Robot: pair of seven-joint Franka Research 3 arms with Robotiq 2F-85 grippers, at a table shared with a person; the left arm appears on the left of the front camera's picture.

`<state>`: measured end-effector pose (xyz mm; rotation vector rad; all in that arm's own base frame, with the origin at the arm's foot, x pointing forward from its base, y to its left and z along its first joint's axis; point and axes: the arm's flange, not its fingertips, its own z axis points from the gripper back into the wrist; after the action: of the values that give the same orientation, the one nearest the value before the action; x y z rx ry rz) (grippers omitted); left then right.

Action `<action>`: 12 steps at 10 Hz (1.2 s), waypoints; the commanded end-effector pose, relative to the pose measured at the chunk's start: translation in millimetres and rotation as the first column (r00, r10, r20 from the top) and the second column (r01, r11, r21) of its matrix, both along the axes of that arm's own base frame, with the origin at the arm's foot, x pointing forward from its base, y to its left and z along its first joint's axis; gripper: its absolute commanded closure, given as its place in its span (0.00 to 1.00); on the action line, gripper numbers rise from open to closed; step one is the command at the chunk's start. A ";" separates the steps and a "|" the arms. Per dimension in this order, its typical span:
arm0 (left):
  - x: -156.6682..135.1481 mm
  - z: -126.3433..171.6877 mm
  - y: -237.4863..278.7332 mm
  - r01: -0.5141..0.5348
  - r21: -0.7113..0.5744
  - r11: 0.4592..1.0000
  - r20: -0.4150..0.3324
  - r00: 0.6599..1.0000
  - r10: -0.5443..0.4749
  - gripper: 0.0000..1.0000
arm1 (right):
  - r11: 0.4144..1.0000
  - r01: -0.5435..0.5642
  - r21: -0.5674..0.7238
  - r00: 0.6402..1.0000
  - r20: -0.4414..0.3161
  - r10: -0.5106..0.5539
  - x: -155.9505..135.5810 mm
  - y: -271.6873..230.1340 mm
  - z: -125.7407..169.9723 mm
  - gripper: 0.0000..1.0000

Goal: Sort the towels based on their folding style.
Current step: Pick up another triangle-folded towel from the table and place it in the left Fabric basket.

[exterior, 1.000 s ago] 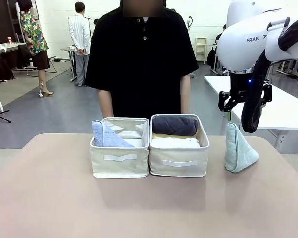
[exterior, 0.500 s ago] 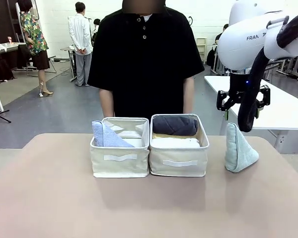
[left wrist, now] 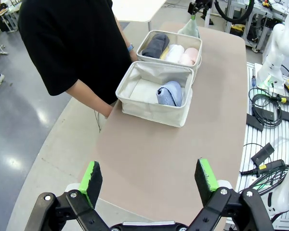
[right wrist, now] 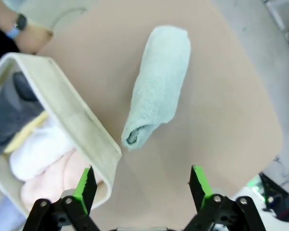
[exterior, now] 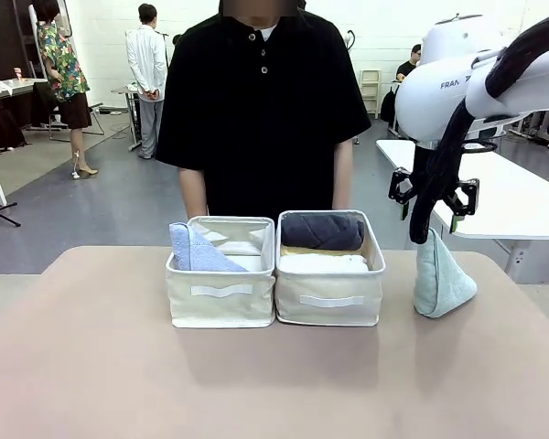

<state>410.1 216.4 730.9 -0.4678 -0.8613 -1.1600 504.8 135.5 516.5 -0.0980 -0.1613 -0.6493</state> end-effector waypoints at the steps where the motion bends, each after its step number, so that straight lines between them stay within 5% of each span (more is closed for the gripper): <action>1: -1.5 0.5 -1.1 0.000 -0.004 1.000 0.004 1.000 0.000 0.00 | 0.995 0.068 -0.078 0.998 -0.002 -0.068 11.8 10.7 -9.7 0.00; 7: -1.5 0.5 -1.1 0.000 -0.004 1.000 0.004 1.000 0.000 0.00 | 0.991 0.131 -0.033 0.985 -0.110 -0.134 52.6 -14.4 -49.9 0.00; 9: -1.5 0.5 -1.1 0.000 -0.004 1.000 0.004 1.000 0.000 0.00 | 1.000 0.030 0.004 0.987 -0.158 -0.029 55.2 -24.6 -58.6 0.08; 10: -1.5 0.5 -1.1 0.000 -0.004 1.000 0.004 1.000 0.000 0.00 | 0.999 0.019 0.029 0.983 -0.185 -0.013 56.0 -27.0 -59.8 0.59; 11: -1.5 0.5 -1.1 0.000 -0.004 1.000 0.004 1.000 0.000 0.00 | 0.999 0.021 0.037 0.982 -0.187 -0.014 55.9 -28.1 -59.8 0.68; 12: -1.5 0.5 -1.1 0.000 -0.004 1.000 0.004 1.000 0.000 0.00 | 0.999 0.018 0.042 0.982 -0.190 -0.010 56.2 -28.4 -60.2 1.00</action>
<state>410.1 216.4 730.9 -0.4677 -0.8613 -1.1600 557.5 106.2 449.9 -0.1254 0.0118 -0.6582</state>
